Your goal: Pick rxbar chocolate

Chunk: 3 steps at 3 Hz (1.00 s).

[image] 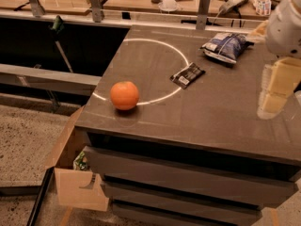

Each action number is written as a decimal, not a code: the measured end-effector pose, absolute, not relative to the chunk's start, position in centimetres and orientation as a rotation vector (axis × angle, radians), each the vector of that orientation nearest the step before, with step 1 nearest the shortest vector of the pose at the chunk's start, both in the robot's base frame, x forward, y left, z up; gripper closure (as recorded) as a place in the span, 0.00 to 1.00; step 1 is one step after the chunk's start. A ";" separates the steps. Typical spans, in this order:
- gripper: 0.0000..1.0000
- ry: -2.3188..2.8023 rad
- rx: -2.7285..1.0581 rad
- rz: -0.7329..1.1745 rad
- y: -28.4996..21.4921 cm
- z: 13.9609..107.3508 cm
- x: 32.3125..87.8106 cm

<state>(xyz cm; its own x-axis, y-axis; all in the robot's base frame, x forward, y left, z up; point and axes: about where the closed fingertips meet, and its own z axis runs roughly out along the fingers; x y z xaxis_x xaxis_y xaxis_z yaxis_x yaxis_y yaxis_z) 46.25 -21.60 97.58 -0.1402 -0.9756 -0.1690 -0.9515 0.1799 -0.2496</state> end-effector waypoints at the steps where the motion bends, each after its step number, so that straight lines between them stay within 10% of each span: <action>1: 0.00 2.019 -2.083 -0.128 -22.1 97.2 51.0; 3: 0.00 1.746 -2.272 -0.141 -21.8 96.9 55.7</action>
Offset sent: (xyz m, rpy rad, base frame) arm 0.0872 -0.0180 -0.0217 -0.1015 0.1568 0.6138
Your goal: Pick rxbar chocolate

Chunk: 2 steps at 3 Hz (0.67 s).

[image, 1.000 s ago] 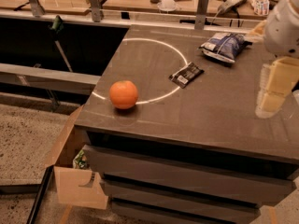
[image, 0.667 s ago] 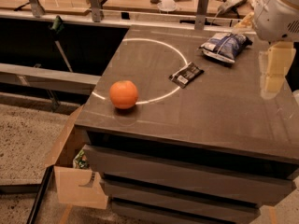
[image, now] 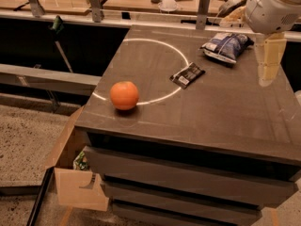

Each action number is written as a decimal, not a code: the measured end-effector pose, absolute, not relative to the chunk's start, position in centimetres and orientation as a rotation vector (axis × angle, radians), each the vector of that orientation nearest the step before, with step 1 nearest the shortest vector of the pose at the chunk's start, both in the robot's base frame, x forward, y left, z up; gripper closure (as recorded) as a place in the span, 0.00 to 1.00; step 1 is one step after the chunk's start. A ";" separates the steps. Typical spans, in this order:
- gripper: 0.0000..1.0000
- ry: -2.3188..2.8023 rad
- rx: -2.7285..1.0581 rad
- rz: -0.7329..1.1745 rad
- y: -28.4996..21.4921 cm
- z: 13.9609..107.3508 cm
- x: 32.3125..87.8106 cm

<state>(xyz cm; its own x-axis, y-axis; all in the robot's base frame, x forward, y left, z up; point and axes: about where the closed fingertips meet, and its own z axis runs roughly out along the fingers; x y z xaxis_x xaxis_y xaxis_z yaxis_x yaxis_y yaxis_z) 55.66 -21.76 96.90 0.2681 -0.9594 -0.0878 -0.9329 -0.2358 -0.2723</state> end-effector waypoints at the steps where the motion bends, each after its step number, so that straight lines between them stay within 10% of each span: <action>1: 0.00 1.696 -2.288 -0.147 -21.1 96.3 56.7; 2: 0.00 1.546 -2.413 -0.104 -20.1 94.6 58.6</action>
Offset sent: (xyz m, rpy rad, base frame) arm 0.0280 0.0140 -0.0357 -0.0293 0.0855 0.2937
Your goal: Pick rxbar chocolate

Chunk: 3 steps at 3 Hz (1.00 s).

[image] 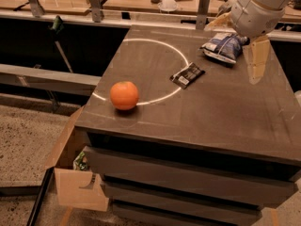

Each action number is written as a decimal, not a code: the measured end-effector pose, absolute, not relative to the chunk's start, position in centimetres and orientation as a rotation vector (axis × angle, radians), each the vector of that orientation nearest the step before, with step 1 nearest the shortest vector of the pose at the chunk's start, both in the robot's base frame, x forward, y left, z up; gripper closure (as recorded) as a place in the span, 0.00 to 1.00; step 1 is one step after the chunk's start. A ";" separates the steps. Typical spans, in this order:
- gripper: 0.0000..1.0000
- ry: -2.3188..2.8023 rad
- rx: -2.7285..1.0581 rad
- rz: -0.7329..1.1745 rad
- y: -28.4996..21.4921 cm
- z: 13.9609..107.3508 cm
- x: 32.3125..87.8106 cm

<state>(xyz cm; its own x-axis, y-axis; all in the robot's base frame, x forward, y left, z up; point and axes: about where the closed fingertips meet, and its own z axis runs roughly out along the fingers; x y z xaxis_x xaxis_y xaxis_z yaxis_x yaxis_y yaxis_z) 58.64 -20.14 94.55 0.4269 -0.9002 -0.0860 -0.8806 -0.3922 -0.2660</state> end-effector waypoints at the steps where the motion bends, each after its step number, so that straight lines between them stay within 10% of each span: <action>1: 0.00 1.390 -2.519 -0.091 -19.8 93.0 60.5; 3: 0.00 1.279 -2.644 -0.055 -18.4 89.1 64.0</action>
Offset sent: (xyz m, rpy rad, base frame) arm 0.0412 -0.0035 -0.0562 -0.0853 0.1301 0.2986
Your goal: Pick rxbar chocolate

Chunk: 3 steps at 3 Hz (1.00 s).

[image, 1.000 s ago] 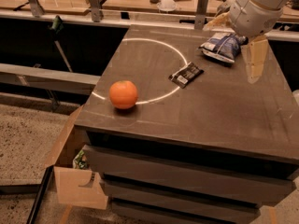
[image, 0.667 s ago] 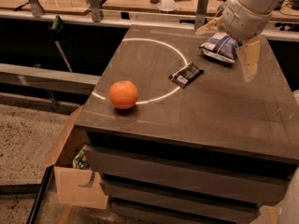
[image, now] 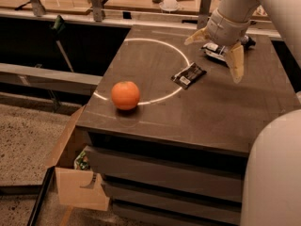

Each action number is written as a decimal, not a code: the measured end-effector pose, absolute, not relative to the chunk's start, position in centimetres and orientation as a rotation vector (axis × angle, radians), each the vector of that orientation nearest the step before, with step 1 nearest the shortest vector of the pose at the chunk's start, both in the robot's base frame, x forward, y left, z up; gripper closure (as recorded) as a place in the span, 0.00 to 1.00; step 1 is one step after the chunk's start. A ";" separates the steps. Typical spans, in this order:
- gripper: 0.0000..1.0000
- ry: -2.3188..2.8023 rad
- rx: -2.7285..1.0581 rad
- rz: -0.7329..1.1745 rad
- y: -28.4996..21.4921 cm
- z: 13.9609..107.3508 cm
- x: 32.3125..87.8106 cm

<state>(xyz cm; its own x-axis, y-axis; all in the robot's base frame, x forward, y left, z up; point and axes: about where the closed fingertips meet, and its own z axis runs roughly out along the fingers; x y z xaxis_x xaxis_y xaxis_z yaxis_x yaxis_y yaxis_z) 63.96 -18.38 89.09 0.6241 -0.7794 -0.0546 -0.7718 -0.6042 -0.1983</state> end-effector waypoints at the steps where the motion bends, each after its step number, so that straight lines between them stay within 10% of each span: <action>1: 0.00 1.299 -2.683 -0.023 -17.1 86.8 64.9; 3: 0.14 1.449 -2.699 0.030 -16.1 83.6 66.0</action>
Offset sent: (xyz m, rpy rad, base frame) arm -0.0084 0.0169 -0.0577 -0.1130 0.2238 -0.0879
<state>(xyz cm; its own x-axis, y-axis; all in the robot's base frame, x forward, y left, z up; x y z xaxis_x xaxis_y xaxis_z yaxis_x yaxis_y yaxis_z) 66.00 -16.12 83.58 0.5532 -0.8313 -0.0541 -0.8328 -0.5503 -0.0600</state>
